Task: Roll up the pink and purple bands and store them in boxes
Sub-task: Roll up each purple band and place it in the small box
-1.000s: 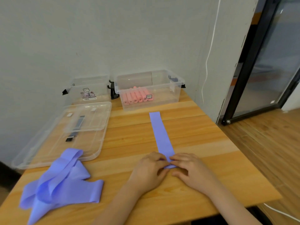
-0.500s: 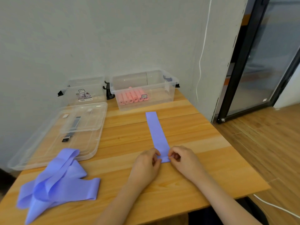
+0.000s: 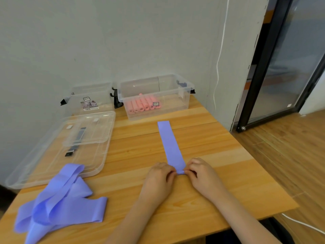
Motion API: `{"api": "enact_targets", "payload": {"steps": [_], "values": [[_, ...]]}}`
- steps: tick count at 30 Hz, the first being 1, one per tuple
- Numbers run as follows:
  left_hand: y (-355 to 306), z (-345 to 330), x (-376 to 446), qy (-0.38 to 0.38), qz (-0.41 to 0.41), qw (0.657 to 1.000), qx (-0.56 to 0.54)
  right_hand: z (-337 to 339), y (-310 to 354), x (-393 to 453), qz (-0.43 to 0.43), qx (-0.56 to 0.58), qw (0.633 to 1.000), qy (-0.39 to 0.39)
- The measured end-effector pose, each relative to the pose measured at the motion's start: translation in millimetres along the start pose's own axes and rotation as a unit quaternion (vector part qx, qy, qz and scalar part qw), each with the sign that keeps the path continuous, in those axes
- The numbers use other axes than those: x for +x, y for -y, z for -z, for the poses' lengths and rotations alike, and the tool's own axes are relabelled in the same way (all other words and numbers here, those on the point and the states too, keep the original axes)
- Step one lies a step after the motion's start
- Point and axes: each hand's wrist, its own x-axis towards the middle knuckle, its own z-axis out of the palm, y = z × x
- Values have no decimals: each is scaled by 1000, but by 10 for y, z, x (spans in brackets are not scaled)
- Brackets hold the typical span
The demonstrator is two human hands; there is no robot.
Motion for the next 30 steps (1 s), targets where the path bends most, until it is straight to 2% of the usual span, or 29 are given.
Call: {"api": "enact_targets", "payload": {"steps": [3,8,13,17,21,25,28,30], "values": [[-11,-7,53,-13,53,998,-26,0,15,58,-36,16,999,-12],[36,-68,54,-29,29,999,29,-18,-7,49,-21,1,1000,-15],[61,-79,55,-19,24,999,29,-4,-19,43,-17,10,1000,2],[19,-33,124,-28,75,997,-8,-15,-20,129,-50,28,998,-12],[36,-60,120,-33,51,998,19,-23,22,163,-91,44,994,-31],[65,-76,88,-31,43,997,62,-26,-15,138,-58,26,998,-21],[76,-90,111,-35,12,996,82,-16,-40,142,-63,29,997,-16],[71,-75,132,-44,21,996,81,-32,-51,178,-70,30,997,-24]]}}
